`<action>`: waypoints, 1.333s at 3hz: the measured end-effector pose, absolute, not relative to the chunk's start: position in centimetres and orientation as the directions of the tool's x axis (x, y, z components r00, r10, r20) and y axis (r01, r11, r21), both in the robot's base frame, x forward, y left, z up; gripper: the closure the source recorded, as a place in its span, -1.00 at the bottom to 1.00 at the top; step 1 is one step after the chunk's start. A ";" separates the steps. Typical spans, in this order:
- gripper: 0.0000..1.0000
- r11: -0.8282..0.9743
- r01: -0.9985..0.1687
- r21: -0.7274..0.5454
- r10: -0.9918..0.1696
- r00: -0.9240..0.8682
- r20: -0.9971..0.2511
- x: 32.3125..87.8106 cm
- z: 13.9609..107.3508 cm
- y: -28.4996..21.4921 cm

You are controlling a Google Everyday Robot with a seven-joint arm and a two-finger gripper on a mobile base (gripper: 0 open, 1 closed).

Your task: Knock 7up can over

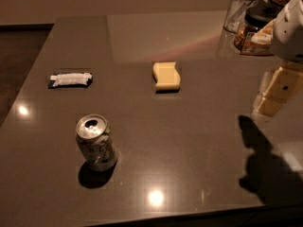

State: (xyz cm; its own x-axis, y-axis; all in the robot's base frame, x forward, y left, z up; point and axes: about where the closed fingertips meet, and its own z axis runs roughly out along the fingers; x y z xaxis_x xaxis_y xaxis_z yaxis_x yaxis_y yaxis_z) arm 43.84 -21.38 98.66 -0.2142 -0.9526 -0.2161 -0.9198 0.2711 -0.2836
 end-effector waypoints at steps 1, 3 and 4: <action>-1.00 0.271 -0.920 -0.284 -0.953 -0.214 -0.216 43.8 98.7 -21.4; -1.00 0.245 -0.931 -0.269 -0.944 -0.166 -0.285 43.6 96.5 -18.2; -1.00 0.201 -0.958 -0.206 -0.924 -0.115 -0.365 43.5 94.6 -15.1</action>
Offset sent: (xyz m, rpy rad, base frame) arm -0.0025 0.0306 -0.0262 0.0659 0.0112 0.0423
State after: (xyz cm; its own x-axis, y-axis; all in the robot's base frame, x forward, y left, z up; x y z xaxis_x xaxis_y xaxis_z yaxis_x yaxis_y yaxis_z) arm 43.47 -15.12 94.62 -0.1153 -0.9238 -0.3651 -0.9578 0.2009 -0.2058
